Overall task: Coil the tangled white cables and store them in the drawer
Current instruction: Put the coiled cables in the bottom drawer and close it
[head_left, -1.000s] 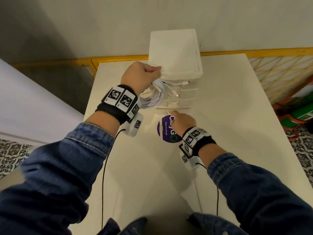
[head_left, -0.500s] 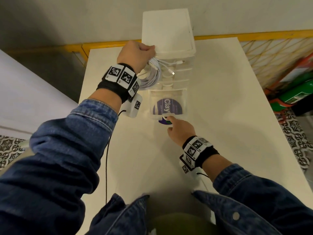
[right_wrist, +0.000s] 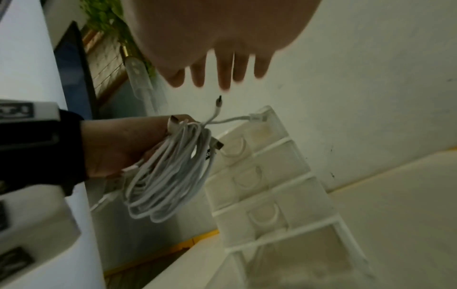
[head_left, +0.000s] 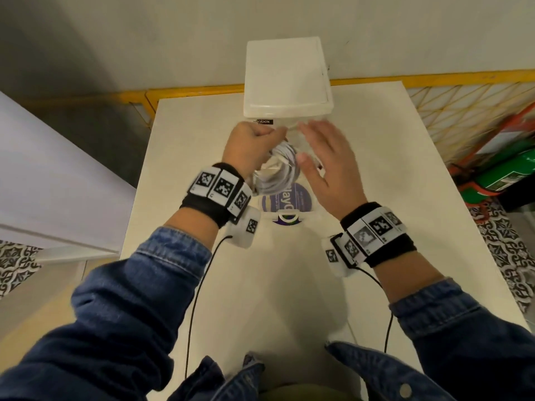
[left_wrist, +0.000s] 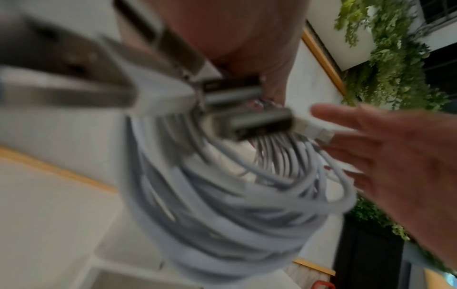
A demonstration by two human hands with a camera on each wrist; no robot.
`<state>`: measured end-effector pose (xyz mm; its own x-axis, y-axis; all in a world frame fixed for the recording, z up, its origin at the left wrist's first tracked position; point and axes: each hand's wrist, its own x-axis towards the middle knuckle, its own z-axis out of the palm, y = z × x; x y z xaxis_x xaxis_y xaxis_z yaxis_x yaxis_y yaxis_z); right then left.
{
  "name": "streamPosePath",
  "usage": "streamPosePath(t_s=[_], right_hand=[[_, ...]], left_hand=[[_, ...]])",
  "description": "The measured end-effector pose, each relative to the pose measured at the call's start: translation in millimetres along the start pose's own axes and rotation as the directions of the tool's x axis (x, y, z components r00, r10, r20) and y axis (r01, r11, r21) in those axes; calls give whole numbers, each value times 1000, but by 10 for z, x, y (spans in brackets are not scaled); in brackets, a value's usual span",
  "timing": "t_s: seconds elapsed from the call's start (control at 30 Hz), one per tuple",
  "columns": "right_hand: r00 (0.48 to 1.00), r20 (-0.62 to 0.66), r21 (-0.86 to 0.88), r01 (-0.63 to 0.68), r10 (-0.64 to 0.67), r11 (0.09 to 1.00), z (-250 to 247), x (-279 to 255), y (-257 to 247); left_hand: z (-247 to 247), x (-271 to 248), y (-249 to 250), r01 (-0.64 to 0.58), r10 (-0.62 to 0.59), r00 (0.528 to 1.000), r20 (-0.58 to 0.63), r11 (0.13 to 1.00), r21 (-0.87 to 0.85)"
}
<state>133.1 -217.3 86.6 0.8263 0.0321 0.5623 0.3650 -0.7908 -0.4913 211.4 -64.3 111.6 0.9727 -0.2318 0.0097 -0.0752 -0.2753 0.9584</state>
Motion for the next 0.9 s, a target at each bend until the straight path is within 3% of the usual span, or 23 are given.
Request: streamPosePath(t_s=[0.07, 0.13, 0.33, 0.43, 0.67, 0.73, 0.9], right_hand=[[980, 185, 128, -94, 69, 987, 84, -34, 51], [944, 280, 234, -246, 177, 941, 193, -130, 122], [806, 365, 323, -578, 465, 749, 543, -230, 339], [807, 351, 370, -586, 475, 721, 615, -166, 449], [803, 291, 420, -595, 520, 685, 703, -239, 580], [802, 292, 354, -597, 522, 720, 742, -266, 608], [797, 306, 93, -570, 522, 816, 781, -211, 605]], left_hand=[[96, 13, -88, 63, -63, 998, 5, 996, -70], [177, 41, -197, 138, -141, 990, -22, 984, -110], [444, 30, -573, 325, -361, 924, -123, 914, -242], [511, 69, -645, 336, -382, 912, -151, 905, -262], [591, 113, -902, 245, -265, 957, -115, 956, -164], [595, 101, -989, 232, -248, 965, -85, 959, -165], [574, 179, -972, 258, -259, 966, 10, 964, 65]])
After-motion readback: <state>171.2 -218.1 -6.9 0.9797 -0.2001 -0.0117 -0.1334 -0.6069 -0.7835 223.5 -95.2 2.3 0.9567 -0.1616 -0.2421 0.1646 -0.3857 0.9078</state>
